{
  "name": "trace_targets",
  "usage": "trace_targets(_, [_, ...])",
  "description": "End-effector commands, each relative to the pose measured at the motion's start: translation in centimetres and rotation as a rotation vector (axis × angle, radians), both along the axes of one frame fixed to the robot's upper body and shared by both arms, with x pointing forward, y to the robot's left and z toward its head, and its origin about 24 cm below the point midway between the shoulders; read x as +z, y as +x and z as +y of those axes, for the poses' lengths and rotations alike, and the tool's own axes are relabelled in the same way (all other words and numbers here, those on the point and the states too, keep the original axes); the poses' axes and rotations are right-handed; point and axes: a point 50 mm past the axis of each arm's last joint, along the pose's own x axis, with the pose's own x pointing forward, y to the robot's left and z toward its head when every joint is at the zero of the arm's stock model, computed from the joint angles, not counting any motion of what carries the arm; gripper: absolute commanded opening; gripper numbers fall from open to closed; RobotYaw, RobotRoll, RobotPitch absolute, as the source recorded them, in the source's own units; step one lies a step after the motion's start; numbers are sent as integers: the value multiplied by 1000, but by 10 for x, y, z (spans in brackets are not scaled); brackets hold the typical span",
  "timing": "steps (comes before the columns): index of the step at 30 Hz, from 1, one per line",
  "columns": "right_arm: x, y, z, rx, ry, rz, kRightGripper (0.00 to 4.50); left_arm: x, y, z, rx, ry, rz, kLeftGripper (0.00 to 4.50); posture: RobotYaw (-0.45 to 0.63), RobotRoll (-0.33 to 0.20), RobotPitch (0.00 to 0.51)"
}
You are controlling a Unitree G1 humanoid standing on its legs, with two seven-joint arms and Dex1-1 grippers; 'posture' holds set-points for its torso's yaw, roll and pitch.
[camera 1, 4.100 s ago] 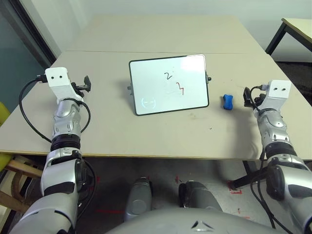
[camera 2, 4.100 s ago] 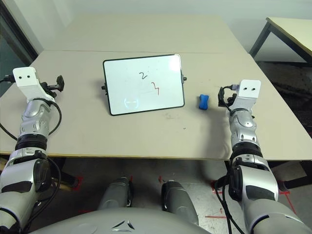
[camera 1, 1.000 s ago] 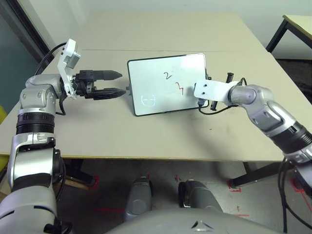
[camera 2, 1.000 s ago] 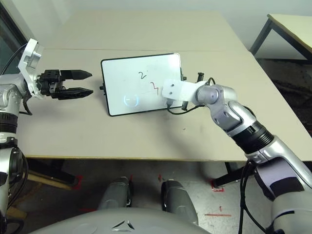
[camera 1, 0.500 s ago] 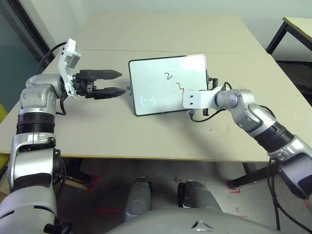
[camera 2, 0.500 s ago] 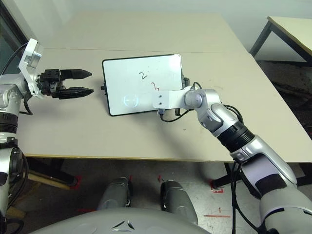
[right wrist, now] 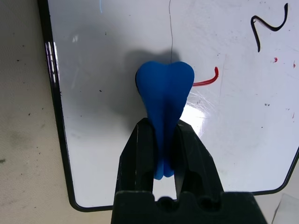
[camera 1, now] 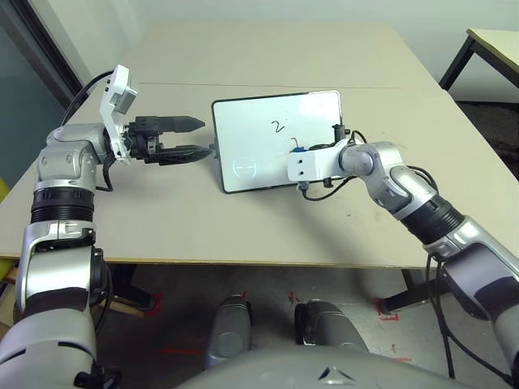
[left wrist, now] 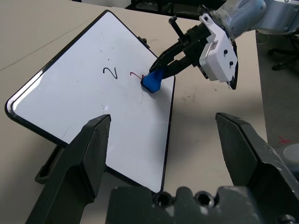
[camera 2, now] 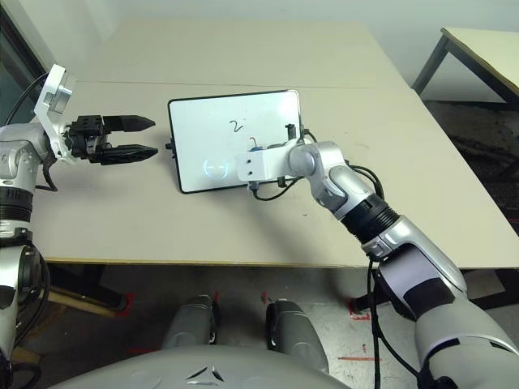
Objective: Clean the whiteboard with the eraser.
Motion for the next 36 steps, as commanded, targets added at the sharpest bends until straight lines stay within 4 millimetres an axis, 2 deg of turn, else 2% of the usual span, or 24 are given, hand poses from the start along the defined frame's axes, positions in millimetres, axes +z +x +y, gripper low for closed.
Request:
trace_targets(1, [-4,2,-8,-23,-30,9,368,2,0,-4,-15,-2,-9,4500,242,0,21])
trace_targets(8, [-6,1,-34,-87,-57,13,368,1,1,-5,-17,2,-8,4500,234,0,24])
trace_targets(17, [-1,2,-52,-140,-57,-3,368,1,2,-6,-22,1,-7,4500,230,0,23])
trace_targets(36, [6,14,11,-8,10,-42,368,4,1,-4,-16,7,-15,4500,256,0,15])
